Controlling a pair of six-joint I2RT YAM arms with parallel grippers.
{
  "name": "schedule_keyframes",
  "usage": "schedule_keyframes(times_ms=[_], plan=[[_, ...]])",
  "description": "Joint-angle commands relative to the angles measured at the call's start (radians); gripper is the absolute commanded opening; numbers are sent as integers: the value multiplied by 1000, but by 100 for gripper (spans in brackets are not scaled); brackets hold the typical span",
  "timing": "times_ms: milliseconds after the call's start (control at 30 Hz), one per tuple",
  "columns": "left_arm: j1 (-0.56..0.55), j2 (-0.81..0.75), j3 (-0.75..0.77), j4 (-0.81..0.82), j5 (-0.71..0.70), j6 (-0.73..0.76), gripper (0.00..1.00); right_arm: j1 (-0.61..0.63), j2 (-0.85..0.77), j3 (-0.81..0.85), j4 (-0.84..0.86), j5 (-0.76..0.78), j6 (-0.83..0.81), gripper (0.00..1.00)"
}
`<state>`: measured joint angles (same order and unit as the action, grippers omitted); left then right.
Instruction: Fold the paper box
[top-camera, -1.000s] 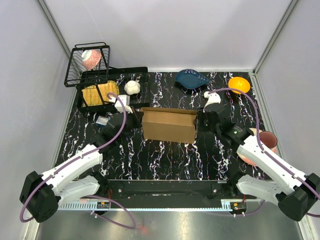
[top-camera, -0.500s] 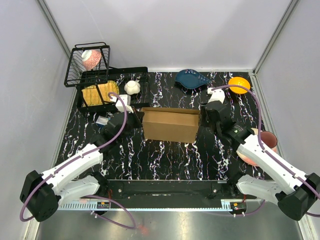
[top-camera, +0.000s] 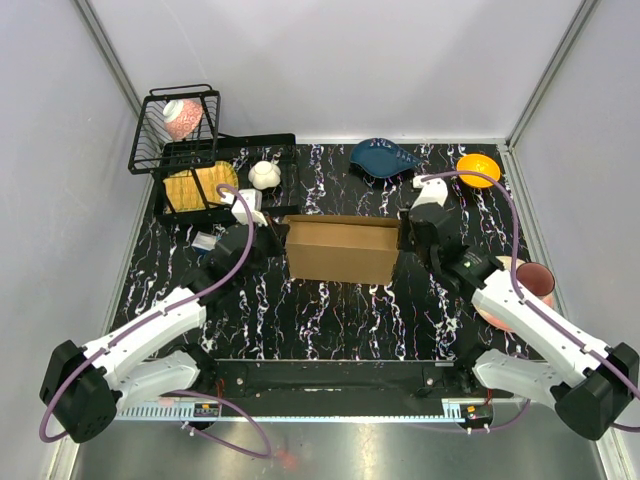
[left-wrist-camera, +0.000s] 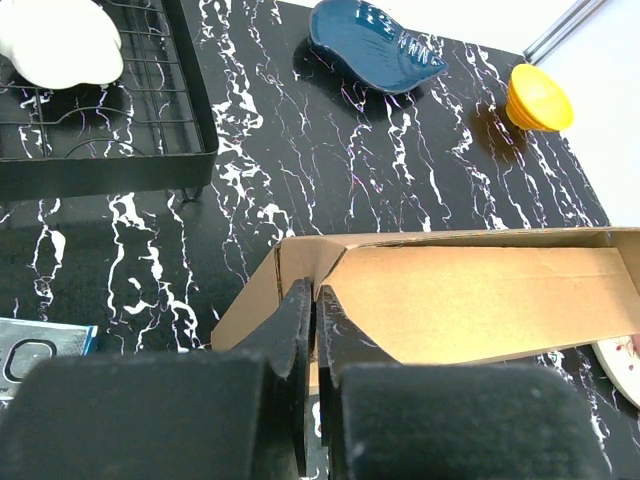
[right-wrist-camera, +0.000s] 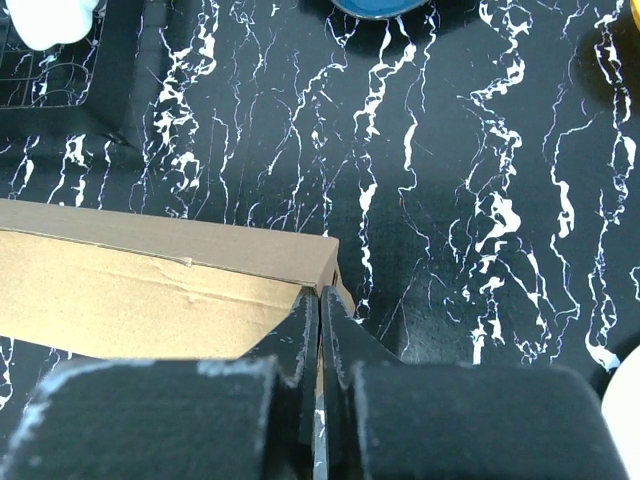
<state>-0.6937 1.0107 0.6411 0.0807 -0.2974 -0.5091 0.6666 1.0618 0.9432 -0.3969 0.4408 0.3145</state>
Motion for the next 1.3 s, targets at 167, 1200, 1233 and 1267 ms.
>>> schedule_keyframes(times_ms=[167,1200,1233,1267], plan=[[-29,111,-126,-306,115,-66,0,7,-77,-228,33,-25,135,0],[-33,-98,94,-452,67,63,44,5,-45,-308,-26,-37,298,0],[-30,-103,103,-449,66,67,45,5,-43,-305,-25,-37,298,0],[-29,-110,109,-446,64,70,45,7,-40,-304,-26,-39,298,0]])
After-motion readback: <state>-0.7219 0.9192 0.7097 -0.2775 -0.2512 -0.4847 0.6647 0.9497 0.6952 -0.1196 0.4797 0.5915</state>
